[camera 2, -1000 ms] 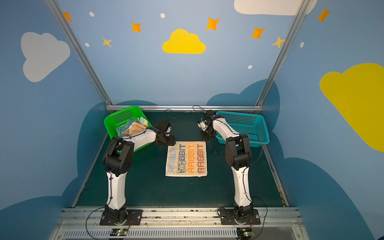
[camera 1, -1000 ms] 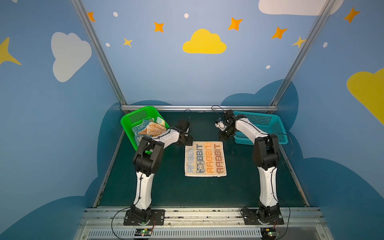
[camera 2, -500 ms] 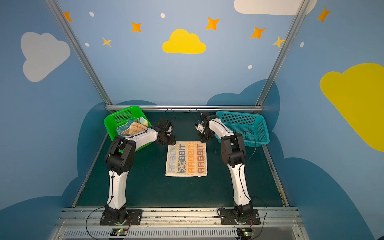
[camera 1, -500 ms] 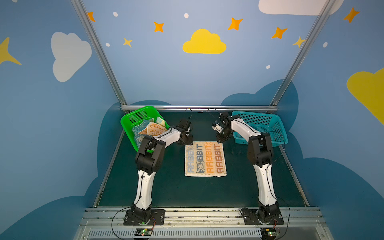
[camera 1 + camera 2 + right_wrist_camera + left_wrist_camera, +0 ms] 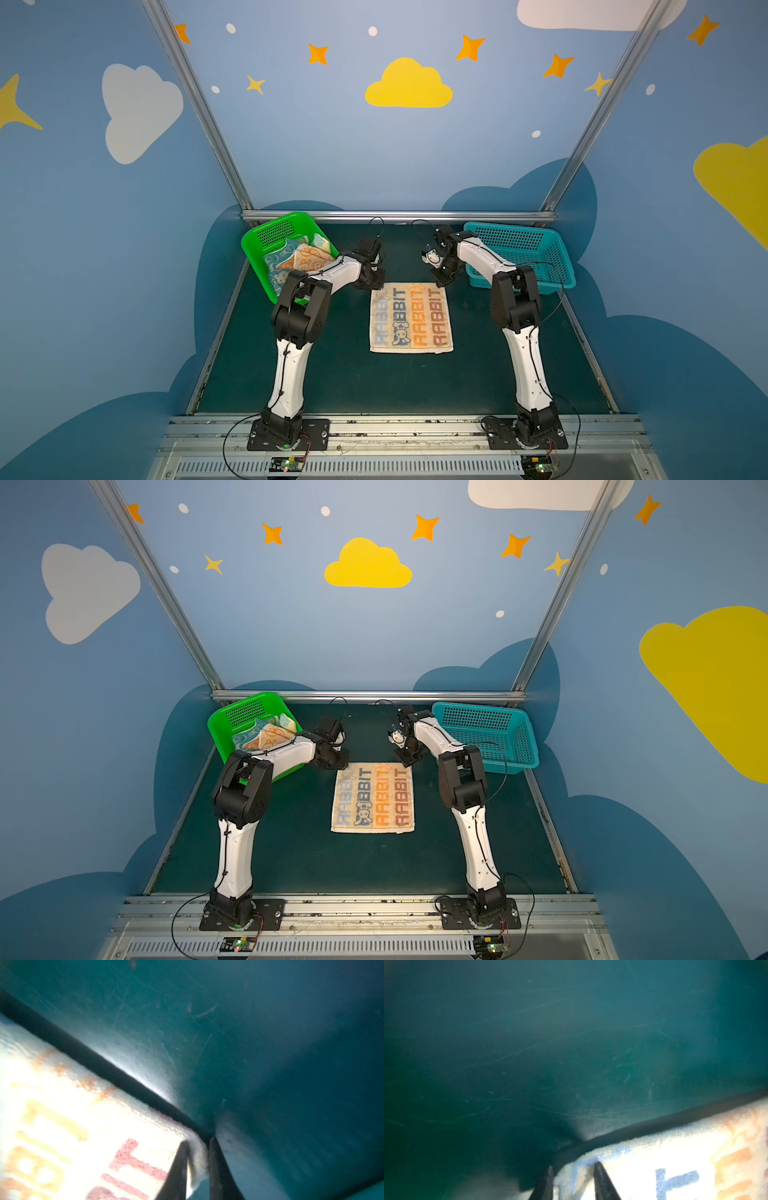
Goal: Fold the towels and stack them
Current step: 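Lower both grippers to the towel's far corners and grasp them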
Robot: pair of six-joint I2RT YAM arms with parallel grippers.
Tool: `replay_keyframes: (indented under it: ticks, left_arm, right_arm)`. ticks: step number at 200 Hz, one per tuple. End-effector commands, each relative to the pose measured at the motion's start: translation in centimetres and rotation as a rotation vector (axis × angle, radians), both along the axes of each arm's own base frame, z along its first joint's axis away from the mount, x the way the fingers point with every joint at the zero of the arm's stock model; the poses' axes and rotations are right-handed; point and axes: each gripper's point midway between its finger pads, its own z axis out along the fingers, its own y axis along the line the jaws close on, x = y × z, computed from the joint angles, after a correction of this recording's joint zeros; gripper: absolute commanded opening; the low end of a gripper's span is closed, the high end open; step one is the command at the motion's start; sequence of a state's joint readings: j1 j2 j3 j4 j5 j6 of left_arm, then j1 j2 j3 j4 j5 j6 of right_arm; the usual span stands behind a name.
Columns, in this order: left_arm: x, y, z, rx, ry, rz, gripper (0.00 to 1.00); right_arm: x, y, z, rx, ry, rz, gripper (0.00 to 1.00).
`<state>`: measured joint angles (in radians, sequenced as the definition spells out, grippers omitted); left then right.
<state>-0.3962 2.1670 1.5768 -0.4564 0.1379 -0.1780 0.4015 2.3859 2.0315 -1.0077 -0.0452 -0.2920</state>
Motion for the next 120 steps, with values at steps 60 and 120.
replay_keyframes:
  ticks: [60, 120]
  left_arm:
    - [-1.9, -0.1, -3.1, 0.037, 0.104, -0.022, 0.04]
    - [-1.8, 1.0, 2.9, 0.045, -0.034, -0.011, 0.04]
  right_arm:
    - [-0.9, 0.3, -0.7, -0.005, 0.044, 0.017, 0.00]
    - [-2.0, 1.3, 3.2, 0.072, -0.003, 0.002, 0.00]
